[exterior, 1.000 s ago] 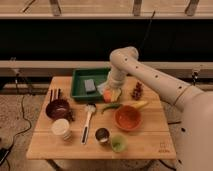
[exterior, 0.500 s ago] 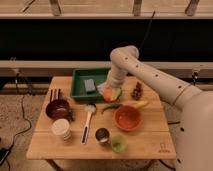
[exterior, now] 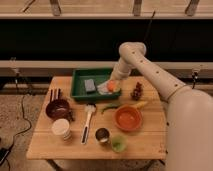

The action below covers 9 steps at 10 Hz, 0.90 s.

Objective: Place apple in tray

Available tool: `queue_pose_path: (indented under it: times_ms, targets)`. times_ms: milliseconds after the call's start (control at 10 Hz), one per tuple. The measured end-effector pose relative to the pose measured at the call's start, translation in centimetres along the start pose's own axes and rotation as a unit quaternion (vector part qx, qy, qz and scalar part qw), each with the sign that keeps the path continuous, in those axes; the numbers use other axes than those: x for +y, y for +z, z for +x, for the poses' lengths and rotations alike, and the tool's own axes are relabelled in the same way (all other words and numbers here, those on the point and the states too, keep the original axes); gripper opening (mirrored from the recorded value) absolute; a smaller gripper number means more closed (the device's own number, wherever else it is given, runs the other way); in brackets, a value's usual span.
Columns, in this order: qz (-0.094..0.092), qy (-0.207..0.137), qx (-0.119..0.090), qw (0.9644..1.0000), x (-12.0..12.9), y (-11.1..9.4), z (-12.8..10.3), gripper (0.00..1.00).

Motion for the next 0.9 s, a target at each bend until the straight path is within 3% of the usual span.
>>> queue_pose_path:
  times_ms: [100, 400, 600, 700, 900]
  targets:
    - [0.015, 0.016, 0.001, 0.9998, -3.3, 0.4, 1.3, 0.0]
    - [0.037, 0.03, 0.006, 0.9989, -7.7, 1.8, 2.6, 0.0]
    - [0.05, 0.028, 0.008, 0.9983, -9.5, 4.1, 2.5, 0.02]
    - [0.055, 0.025, 0.009, 0.9981, -9.8, 4.7, 1.8, 0.08]
    - [0.076, 0.019, 0.01, 0.9969, -9.8, 5.8, 0.7, 0.3]
